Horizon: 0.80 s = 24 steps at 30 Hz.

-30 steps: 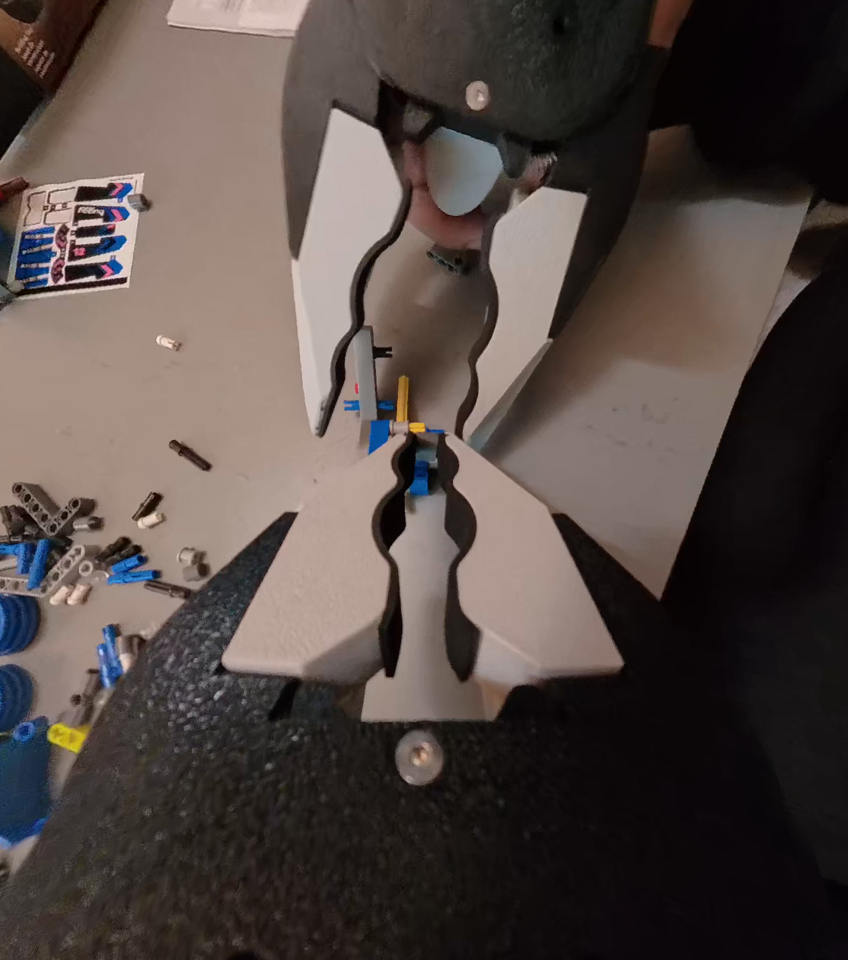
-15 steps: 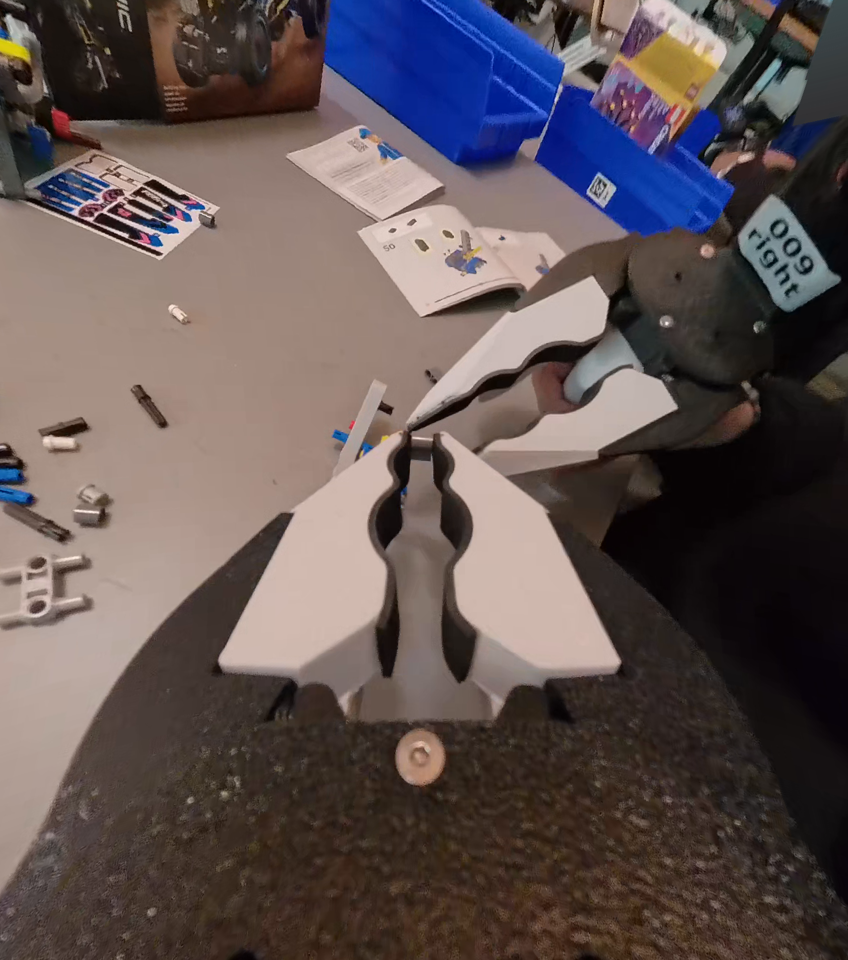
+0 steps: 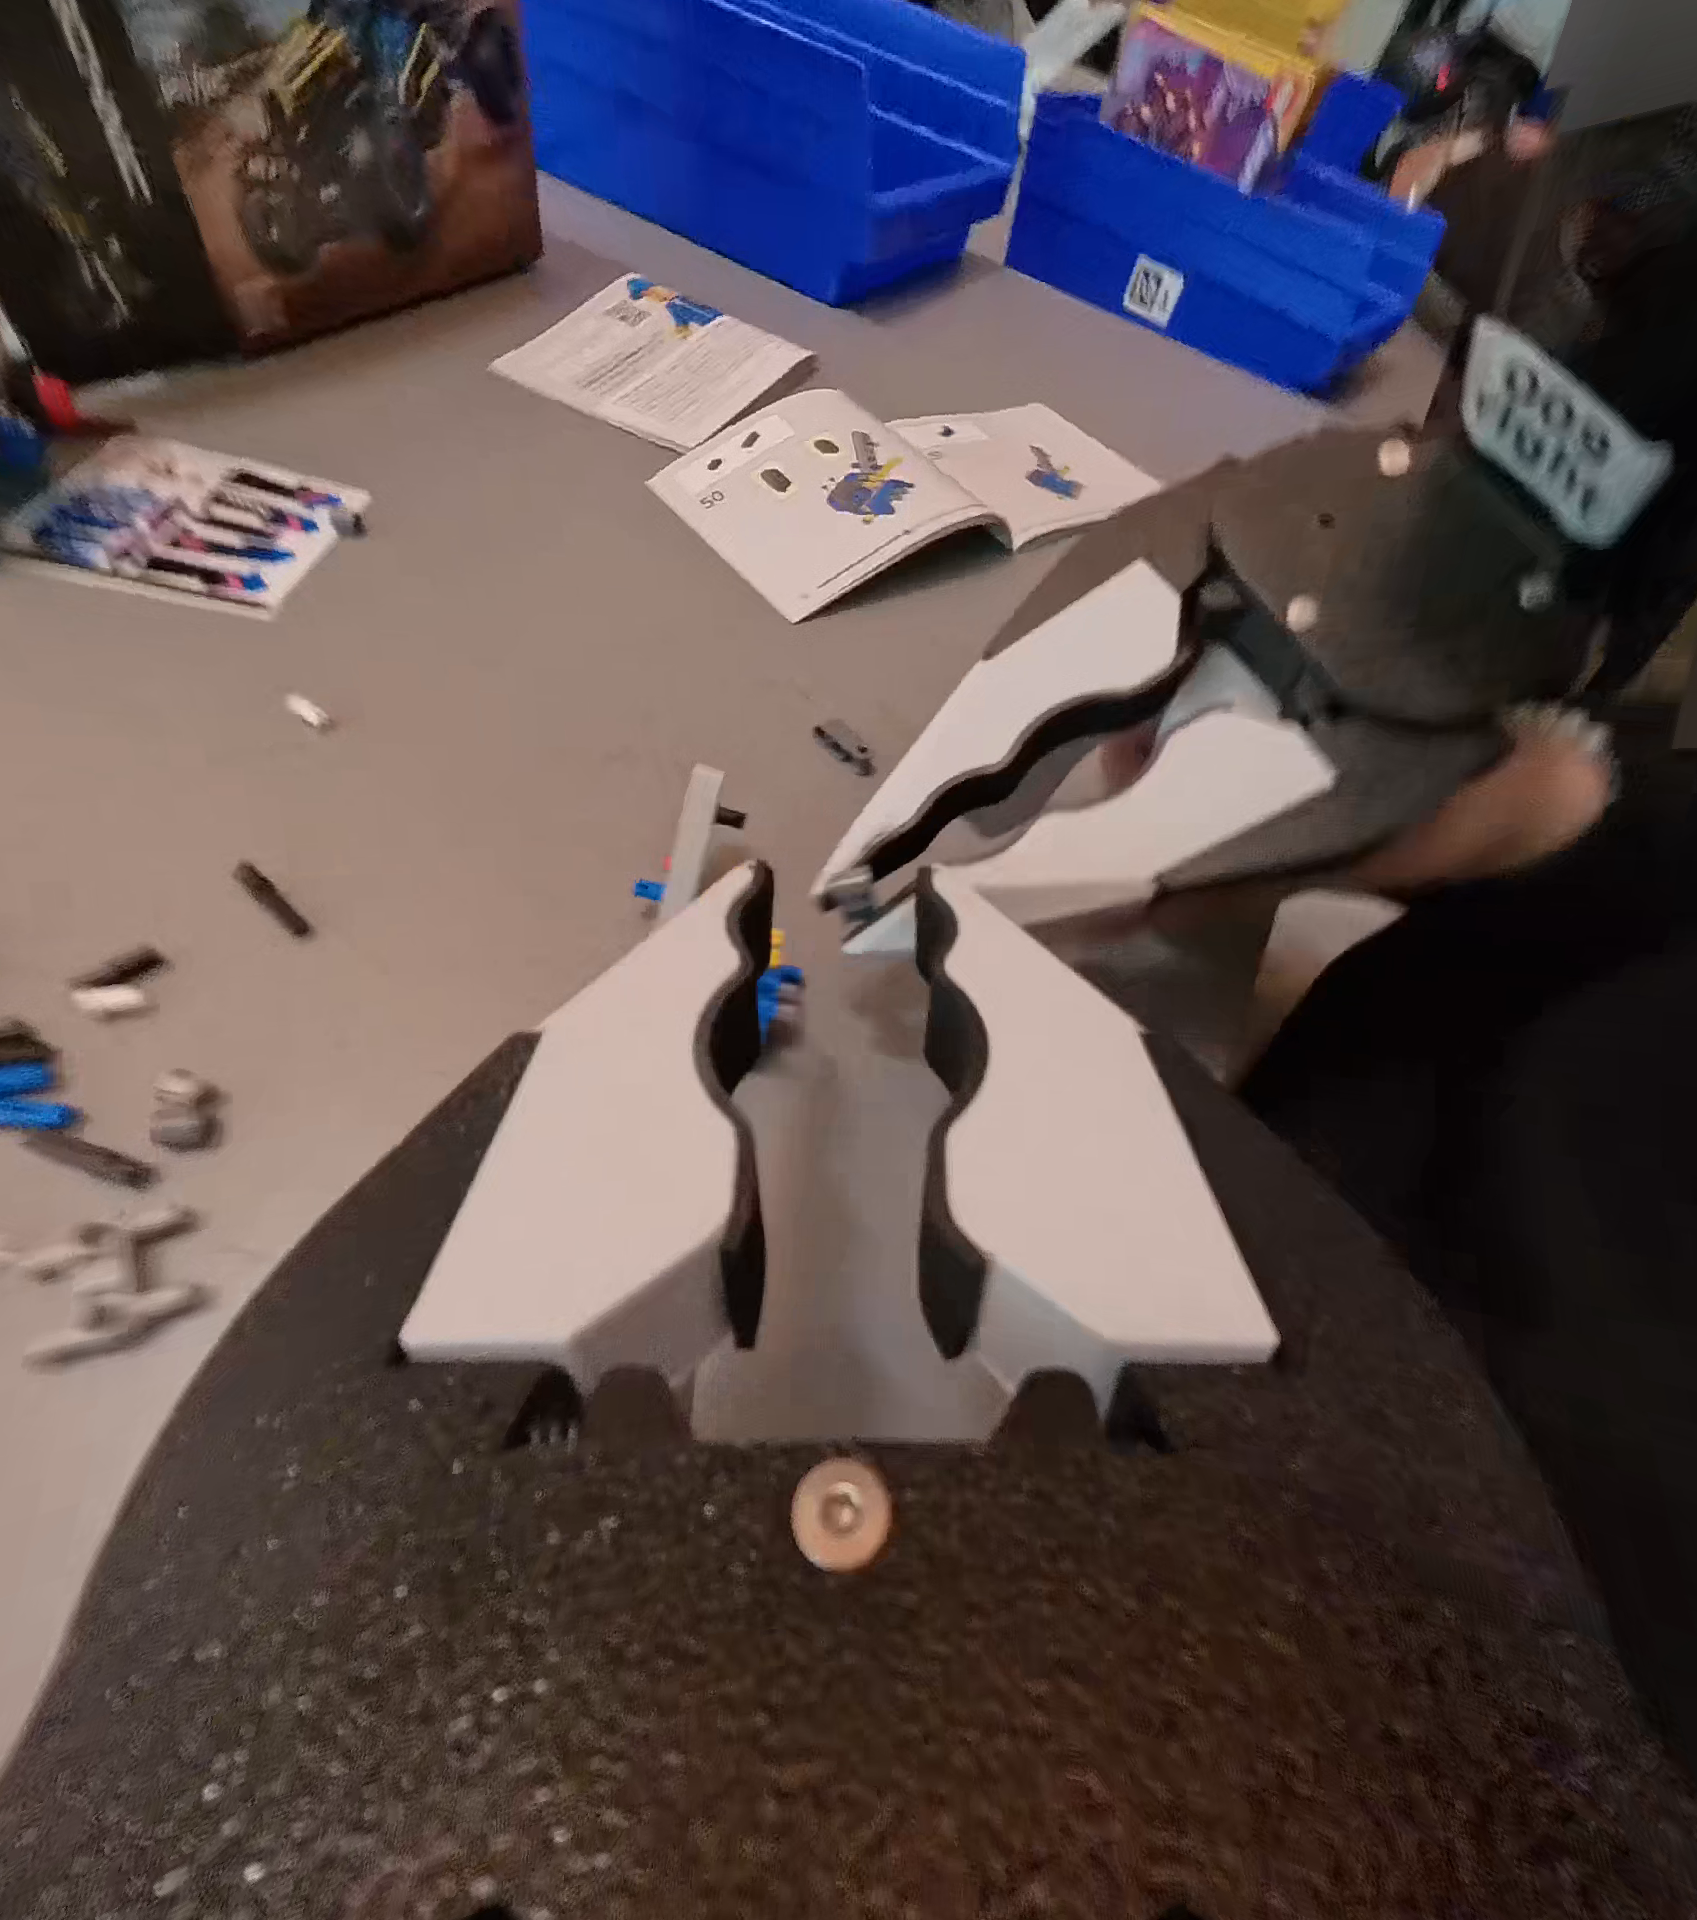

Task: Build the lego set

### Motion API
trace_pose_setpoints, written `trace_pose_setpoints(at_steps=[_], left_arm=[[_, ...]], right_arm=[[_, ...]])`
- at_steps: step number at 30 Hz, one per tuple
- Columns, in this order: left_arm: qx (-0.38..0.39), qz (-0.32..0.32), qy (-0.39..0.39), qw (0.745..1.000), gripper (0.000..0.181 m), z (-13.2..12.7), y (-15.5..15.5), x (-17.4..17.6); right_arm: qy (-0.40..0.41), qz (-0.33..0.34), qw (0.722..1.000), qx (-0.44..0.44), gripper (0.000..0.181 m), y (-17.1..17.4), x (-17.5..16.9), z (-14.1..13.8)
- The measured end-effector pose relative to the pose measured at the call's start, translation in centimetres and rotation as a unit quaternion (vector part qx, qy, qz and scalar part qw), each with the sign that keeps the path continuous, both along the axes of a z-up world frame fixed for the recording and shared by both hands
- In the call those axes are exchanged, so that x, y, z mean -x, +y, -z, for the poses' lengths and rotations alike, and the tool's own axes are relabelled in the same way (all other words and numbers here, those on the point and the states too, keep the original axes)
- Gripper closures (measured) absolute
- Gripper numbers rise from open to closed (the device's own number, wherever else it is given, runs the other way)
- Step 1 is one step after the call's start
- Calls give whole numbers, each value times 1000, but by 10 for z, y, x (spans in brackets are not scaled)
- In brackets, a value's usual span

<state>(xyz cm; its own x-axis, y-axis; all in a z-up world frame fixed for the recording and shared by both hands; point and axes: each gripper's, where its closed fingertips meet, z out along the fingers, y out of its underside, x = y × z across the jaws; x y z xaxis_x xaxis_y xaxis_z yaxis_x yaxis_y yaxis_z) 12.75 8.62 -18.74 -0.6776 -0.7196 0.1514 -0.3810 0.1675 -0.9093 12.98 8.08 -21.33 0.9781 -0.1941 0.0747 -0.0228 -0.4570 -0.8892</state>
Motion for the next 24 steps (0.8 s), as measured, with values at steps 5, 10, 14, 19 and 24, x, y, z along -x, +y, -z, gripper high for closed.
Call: trace_pose_setpoints(at_steps=[5, 10, 14, 19, 24], left_arm=[[-184, 118, -55, 974, 158, 26, 33, -2], [-226, 153, -18, 962, 160, 54, 24, -6], [-223, 161, -20, 961, 160, 57, 2, 2], [-219, 175, -41, 959, 160, 55, -28, 10], [-192, 148, -21, 970, 159, 45, -19, -1]], right_arm=[[101, 17, 995, 21, 174, -21, -5, 12], [84, 3, 988, 126, 174, -46, -7, 35], [36, -38, 977, 208, 173, -68, -7, 40], [10, -97, 960, 263, 173, -81, -8, 41], [19, -129, 956, 263, 173, -78, -10, 41]])
